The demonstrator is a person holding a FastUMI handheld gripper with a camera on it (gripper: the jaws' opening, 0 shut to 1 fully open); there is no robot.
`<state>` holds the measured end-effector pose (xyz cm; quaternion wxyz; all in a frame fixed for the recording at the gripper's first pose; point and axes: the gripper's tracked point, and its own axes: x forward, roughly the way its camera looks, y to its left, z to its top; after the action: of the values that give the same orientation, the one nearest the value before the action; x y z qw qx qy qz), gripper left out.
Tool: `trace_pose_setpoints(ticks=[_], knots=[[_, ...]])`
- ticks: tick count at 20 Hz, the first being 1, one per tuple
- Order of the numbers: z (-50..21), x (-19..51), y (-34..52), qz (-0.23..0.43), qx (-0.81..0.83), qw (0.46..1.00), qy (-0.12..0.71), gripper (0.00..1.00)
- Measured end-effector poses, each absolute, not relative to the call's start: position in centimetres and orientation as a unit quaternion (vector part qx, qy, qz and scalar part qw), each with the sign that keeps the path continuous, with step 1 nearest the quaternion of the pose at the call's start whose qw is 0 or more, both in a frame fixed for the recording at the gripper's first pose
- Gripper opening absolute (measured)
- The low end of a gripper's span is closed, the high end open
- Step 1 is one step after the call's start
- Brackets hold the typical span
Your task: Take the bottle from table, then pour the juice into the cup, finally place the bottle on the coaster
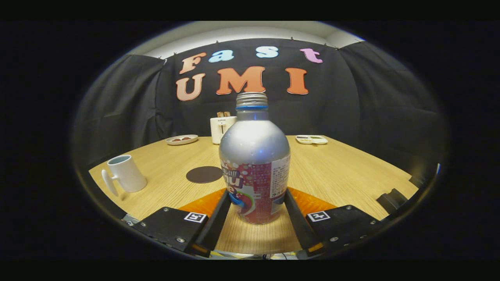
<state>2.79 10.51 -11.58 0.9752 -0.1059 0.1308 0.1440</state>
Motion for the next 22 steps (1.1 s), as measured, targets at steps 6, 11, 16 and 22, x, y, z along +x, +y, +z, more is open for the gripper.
trace_pose_setpoints(ticks=[6,11,16,22], knots=[[-9.3,2.2,12.8,0.125,-0.206,0.965,0.105,0.79],[-8.2,1.5,16.4,0.135,-0.291,0.944,0.077,0.78],[-7.5,0.7,20.7,0.160,-0.380,0.910,0.037,0.78],[-7.1,0.3,25.2,0.180,-0.466,0.866,-0.003,0.78]])
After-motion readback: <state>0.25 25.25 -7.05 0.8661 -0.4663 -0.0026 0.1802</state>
